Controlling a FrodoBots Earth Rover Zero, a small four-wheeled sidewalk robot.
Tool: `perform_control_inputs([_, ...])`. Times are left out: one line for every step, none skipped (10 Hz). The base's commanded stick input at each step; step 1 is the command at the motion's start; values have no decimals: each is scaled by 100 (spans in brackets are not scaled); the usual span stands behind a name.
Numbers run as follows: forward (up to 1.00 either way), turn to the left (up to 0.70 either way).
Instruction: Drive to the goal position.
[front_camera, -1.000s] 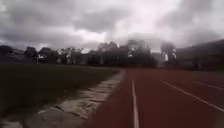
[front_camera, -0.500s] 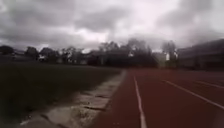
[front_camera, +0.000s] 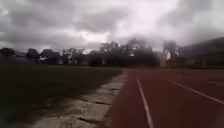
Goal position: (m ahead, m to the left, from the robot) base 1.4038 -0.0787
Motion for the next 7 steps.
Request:
perform_control_inputs([70,0])
perform_control_inputs([70,0])
perform_control_inputs([70,0])
perform_control_inputs([70,13])
perform_control_inputs([70,34])
perform_control_inputs([70,14])
perform_control_inputs([69,-8])
